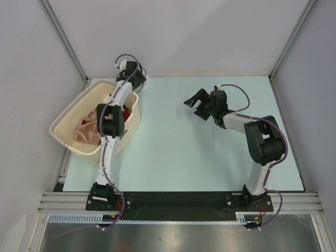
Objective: Place the bra in the laundry bag and zip it closed
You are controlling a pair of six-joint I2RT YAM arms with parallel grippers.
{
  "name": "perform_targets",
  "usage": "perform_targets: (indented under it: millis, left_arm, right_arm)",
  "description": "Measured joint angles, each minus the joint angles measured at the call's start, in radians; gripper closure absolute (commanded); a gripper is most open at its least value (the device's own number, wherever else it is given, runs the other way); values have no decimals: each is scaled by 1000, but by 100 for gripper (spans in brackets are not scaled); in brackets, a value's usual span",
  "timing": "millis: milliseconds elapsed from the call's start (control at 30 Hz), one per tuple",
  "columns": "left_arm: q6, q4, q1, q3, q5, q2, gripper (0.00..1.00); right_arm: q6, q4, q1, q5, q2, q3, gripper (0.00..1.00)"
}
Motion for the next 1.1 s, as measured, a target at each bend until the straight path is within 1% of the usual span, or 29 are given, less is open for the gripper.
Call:
perform_targets:
  millis: [33,67,133,167,267,333,533,667,900,1100]
  left_arm:
    - [-11,-3,4,6,6,4,39]
    - [-23,-7,7,11,12,6,53]
    - [-45,-14,12,19,25,9,72]
    - [-51,-18,13,24,42,13,86]
    - [-75,-21,16,26,80,25,98]
    - [-76,-26,17,27,101,31,100]
    - [-75,-23,16,24,117,30,100]
    - [-77,-39,12,15,131,26,100]
    - [-83,-91,8,-35,172,-3,100]
    - [-70,-152,-9,-78,187,-33,100]
  right_arm:
    - [2,0,0,-1,0,0,0]
    - [3,0,0,-1,0,0,0]
    - [6,0,-1,-1,0,0,0]
    - [7,0,-1,-1,0,0,0]
    - [13,0,-2,-1,0,1,0]
    - [14,-1,-3,-1,0,2,1]
    - [9,-23,-3,0,-2,7,0]
    - [-8,-69,-3,4,-19,8,0]
    - [-35,-187,-19,14,-104,63,0]
    - [-49,-243,-21,27,-201,114,0]
